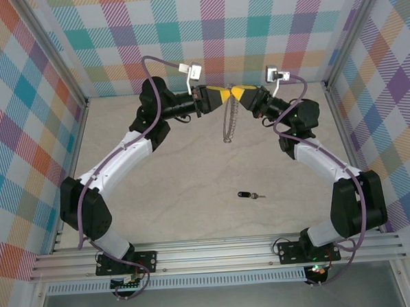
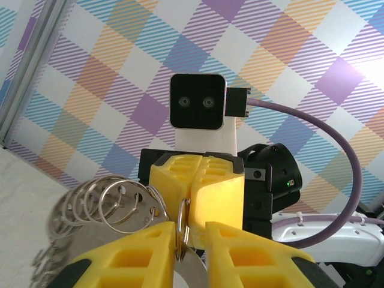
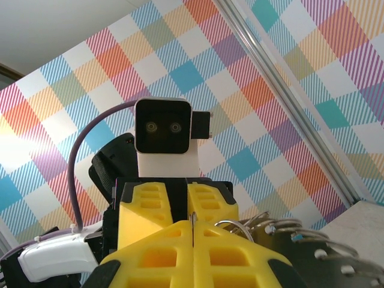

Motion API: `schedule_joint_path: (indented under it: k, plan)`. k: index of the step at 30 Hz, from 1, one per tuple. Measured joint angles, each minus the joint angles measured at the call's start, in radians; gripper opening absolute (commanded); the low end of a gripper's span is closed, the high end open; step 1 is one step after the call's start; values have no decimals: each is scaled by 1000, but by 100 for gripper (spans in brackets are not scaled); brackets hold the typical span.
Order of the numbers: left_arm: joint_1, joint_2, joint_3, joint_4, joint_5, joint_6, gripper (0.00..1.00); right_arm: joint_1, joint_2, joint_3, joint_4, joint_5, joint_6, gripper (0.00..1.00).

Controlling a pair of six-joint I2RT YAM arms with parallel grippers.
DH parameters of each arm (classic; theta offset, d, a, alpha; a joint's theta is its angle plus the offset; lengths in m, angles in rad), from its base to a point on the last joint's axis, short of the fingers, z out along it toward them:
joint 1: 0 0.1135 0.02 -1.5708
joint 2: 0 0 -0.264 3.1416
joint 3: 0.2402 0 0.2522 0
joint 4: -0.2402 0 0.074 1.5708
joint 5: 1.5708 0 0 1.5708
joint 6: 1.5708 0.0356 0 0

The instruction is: Put the keys on the keyring

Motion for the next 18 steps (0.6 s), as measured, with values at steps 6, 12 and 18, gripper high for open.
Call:
schedule_joint_path:
  k: [6, 12, 18]
  plan:
    - [0, 6, 6, 4, -3, -4, 0, -1, 2, 0, 2, 2, 0, 0]
    - [0, 6, 12, -39, -1, 42, 0, -6, -5, -2, -53, 5, -16, 39]
    - [-2, 6, 47, -208, 8, 209, 0, -61, -130, -34, -269, 39, -81, 57]
